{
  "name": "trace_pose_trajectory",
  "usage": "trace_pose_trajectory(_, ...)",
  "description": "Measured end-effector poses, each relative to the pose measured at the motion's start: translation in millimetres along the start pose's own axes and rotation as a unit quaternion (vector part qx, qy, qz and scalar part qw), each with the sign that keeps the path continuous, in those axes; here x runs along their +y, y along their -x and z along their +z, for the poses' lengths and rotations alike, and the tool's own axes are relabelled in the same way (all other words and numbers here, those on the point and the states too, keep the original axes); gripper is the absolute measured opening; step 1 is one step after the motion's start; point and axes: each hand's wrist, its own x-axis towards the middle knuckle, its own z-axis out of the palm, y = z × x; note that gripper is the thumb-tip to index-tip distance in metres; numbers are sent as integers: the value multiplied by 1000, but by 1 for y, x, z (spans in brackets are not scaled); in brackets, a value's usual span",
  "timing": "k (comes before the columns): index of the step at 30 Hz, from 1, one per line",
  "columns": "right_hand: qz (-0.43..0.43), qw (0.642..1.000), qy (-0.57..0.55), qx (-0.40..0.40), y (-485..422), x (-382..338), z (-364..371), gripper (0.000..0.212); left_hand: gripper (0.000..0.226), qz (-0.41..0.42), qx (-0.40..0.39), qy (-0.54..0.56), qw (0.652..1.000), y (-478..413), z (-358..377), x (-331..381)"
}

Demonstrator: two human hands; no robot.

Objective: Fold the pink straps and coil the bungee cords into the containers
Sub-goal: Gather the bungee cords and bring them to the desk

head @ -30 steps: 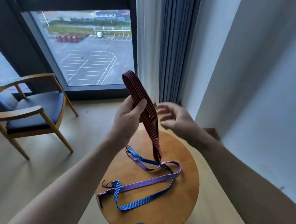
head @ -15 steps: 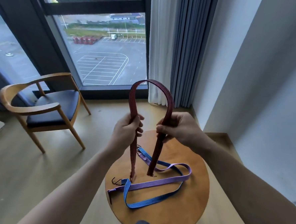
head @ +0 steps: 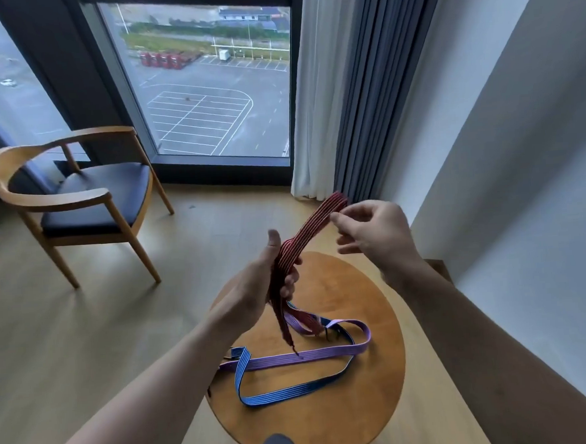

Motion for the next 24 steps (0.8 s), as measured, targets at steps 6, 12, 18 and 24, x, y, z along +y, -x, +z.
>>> trace_pose_trajectory(6,-200,924,317,-79,5,43,4,83,18,-21,-60,-59,996,-3,3,10)
trace_pose_trajectory(12,-156,913,271,-262,0,53,18,51,30,-64,-125,-177,974,3,9,22)
trace_pose_trajectory(18,-134,912,260,-287,-12,46,11,9,27,-16,-59,-296,953,5,-10,13)
trace_pose_trajectory(24,-98,951,185,-228,-28,52,-6,12,6,-21,49,-361,931,8,-31,-40)
